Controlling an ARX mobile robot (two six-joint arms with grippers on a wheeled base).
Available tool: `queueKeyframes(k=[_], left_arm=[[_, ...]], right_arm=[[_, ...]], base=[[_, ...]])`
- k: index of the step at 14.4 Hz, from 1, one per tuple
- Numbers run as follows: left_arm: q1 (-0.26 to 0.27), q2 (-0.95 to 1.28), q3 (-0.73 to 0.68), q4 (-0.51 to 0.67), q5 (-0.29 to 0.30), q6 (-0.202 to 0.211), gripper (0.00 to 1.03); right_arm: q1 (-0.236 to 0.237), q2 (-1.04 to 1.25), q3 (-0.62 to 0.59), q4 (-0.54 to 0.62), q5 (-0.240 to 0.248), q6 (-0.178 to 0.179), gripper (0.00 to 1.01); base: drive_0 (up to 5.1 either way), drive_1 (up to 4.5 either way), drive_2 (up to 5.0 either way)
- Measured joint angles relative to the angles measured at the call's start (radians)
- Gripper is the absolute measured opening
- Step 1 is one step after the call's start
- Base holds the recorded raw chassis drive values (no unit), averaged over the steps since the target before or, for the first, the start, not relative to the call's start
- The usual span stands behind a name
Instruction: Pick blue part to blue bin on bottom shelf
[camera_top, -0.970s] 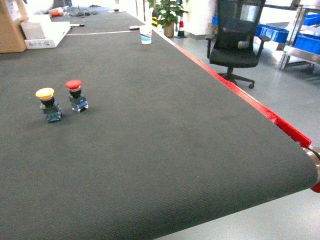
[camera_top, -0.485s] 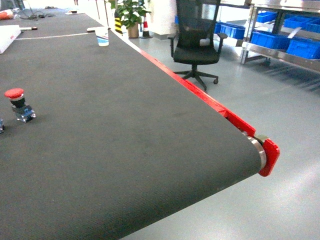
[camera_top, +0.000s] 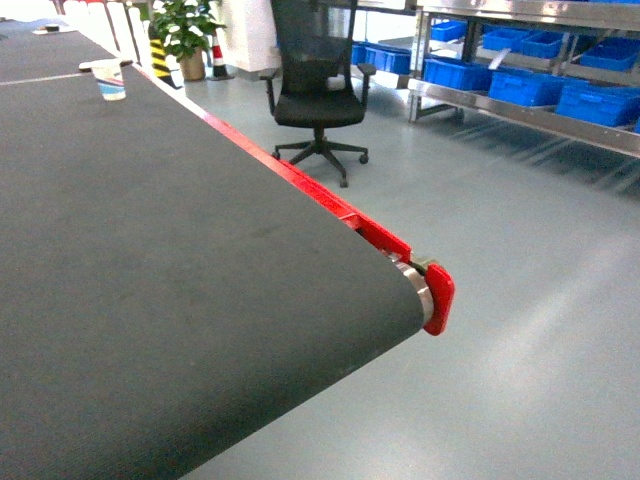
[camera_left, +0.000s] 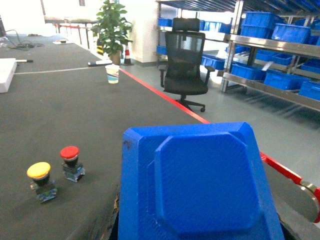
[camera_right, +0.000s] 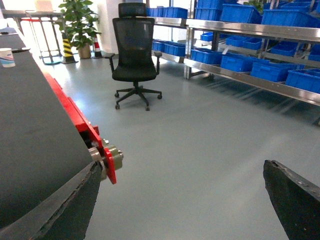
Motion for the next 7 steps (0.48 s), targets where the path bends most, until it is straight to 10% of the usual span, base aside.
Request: queueKeyframes(k=[7], left_arm=[[0.000, 0.000, 0.000, 0.000, 0.000, 0.000, 0.44]], right_arm=[[0.000, 0.000, 0.000, 0.000, 0.000, 0.000, 0.98]], base=[[-1.6, -1.60, -1.6]])
